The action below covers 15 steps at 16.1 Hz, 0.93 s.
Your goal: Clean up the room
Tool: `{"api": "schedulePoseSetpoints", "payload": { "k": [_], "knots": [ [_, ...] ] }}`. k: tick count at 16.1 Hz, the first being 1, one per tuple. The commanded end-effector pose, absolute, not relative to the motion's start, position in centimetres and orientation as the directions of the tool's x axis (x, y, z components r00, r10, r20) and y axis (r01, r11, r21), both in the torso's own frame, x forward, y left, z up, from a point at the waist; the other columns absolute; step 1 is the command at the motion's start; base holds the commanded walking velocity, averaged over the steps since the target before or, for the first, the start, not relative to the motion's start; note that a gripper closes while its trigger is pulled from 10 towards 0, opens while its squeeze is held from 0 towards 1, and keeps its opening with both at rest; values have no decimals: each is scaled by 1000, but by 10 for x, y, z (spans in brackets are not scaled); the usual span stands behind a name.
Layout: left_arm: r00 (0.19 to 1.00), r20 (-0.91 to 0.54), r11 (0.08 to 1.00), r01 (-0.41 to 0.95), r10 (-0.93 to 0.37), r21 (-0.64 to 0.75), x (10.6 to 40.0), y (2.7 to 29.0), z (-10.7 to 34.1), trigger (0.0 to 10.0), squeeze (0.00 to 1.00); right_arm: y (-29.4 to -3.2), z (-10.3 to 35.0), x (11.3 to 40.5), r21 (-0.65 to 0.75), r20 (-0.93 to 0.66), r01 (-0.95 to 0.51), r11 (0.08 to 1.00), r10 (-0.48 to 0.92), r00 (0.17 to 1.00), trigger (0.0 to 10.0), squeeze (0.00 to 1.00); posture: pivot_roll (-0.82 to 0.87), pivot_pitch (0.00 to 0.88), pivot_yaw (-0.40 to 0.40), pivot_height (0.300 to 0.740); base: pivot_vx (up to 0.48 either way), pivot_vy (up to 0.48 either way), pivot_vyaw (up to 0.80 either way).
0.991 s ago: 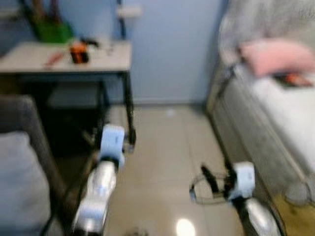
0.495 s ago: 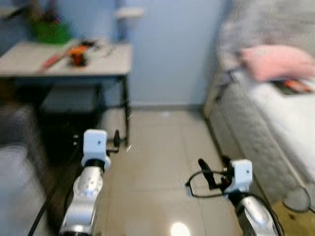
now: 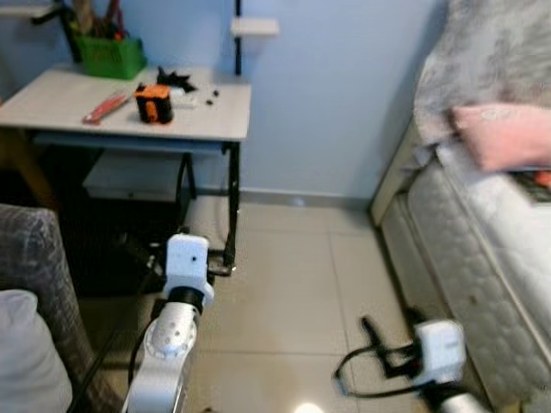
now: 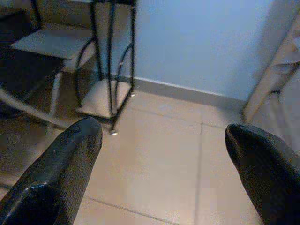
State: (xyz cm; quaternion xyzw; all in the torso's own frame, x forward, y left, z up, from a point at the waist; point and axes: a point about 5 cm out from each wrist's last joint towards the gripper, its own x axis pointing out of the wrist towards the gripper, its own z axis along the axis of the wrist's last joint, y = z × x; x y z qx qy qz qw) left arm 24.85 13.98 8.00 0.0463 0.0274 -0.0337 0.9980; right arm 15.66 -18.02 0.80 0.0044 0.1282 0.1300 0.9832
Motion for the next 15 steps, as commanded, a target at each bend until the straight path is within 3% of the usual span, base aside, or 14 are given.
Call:
{"api": "schedulePoseSetpoints", "payload": {
  "k": [1, 5, 8, 15],
  "knots": [
    [996, -65, 994, 65, -60, 82, 249, 140, 80, 10000, 0, -182, 11, 160, 20, -240, -265, 964, 262, 935, 10000, 0, 35, 0, -49, 740, 0, 0, 725],
    [991, -131, 998, 34, -27, 52, 241, 150, 76, 10000, 0, -192, 6, 165, 5, -249, -228, 974, 222, 943, 10000, 0, 40, 0, -43, 740, 0, 0, 173],
    [989, -21, 985, 148, -147, 93, 217, 154, 99, 10000, 0, -221, -1, 160, -28, -254, -207, 978, 193, 948, 10000, 0, 32, 0, -47, 740, 0, 0, 0],
    [991, -26, 989, 133, -131, 72, 218, 152, 100, 10000, 0, -221, -6, 164, -9, -270, -208, 978, 198, 942, 10000, 0, 32, 0, -47, 740, 0, 0, 0]
  ]
}}
